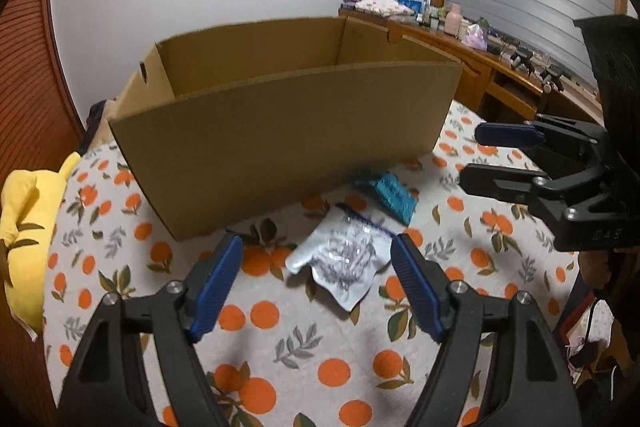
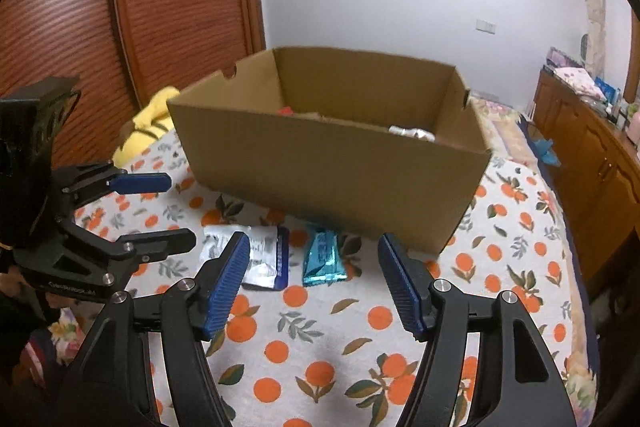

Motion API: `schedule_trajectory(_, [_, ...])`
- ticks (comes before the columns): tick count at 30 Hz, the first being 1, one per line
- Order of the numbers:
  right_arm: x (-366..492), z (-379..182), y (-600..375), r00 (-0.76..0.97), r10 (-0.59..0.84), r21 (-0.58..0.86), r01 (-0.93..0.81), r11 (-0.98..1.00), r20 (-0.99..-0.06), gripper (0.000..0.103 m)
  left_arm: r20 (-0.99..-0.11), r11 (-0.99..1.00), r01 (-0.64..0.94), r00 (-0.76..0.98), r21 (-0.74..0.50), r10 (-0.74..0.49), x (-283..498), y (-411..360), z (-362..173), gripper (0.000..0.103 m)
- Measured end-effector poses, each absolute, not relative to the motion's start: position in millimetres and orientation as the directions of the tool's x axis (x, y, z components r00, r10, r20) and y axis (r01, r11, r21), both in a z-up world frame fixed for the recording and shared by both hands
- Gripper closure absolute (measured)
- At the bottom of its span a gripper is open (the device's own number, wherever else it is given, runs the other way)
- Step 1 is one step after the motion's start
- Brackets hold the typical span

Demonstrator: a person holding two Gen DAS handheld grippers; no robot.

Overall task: Organize snacks
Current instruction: 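Move both tools back to the white pack and blue candy, then grasp the blue wrapped candy with the right tool while the left tool lowers onto the white pack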

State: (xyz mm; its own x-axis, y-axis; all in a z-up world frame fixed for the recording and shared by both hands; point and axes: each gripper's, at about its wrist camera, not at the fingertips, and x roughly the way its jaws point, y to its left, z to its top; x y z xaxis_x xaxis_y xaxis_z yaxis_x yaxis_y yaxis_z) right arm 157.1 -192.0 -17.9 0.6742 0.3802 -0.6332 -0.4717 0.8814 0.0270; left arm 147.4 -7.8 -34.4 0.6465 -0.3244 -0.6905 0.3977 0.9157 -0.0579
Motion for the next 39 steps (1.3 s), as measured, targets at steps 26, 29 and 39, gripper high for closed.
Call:
schedule_trajectory(26, [224,-79,-163,0.545,0.317,0.019,-0.483,0.876,-0.776,0.067,-0.719,0.922,0.377,0.618,-0.084,-0.318,155,2,-58,0.026])
schedule_trajectory(29, [223,-80,-163,0.547,0.310,0.002,-0.491,0.871,-0.778,0.076,-0.723,0.920,0.384,0.613,-0.080,-0.319,157,-1,-60,0.026])
schedule_trajectory(39, [203,-73,-178,0.555,0.334,0.010,-0.505,0.863,-0.762,0.082,-0.759,0.888,0.457,0.559,-0.054,-0.334,178,-25,-64,0.026])
